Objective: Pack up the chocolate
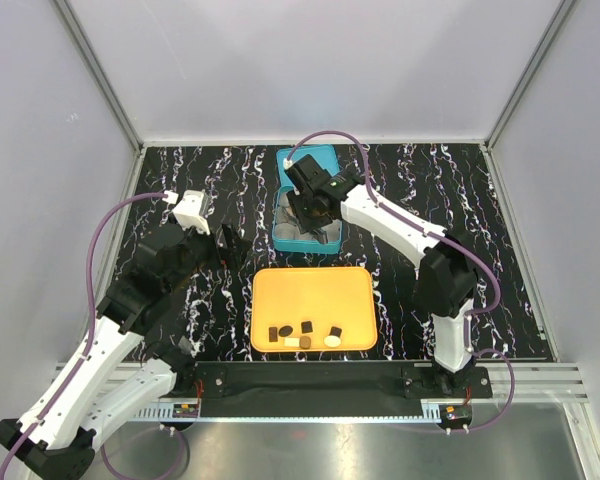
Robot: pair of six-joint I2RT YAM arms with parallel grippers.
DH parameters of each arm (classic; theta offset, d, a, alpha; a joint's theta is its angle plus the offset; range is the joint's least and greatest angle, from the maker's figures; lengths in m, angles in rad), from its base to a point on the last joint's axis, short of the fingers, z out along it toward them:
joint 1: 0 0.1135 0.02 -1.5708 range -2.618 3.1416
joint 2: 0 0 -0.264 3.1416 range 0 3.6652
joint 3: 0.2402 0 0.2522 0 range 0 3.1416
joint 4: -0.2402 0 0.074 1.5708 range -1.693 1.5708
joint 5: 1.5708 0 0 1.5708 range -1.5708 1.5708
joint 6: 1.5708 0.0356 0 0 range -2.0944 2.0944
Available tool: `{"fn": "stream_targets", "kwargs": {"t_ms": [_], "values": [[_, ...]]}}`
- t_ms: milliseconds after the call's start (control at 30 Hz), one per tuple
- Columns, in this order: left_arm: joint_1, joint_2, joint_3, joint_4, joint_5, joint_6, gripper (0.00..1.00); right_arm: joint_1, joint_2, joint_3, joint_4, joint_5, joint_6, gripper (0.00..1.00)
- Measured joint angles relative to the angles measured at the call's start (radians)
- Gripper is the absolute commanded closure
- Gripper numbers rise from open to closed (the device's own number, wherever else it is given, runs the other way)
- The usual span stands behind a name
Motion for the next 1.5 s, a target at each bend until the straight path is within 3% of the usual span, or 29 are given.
{"fn": "stream_targets", "kwargs": {"t_ms": [267,767,967,1100,1267,1500], "values": [[0.0,0.0,0.0,0.0,0.0,0.0,0.01,0.0,0.0,0.0,0.0,0.001,-0.005,0.52],[0.0,0.0,0.0,0.0,0.0,0.0,0.01,-0.003,-0.059,0.024,-0.071,0.006,-0.011,0.52],[0.0,0.0,0.0,0.0,0.0,0.0,0.01,0.015,-0.341,-0.187,-0.107,-0.029,0.002,0.52],[0.0,0.0,0.0,0.0,0.0,0.0,0.01,0.093,-0.487,-0.296,-0.145,-0.039,0.018,0.52],[0.0,0.0,0.0,0.0,-0.001,0.0,0.01,0.238,-0.532,-0.422,-0.178,-0.062,0.072,0.52],[0.0,0.002,0.0,0.0,-0.001,0.0,0.01,0.343,-0.558,-0.529,-0.2,-0.08,0.176,0.5]]}}
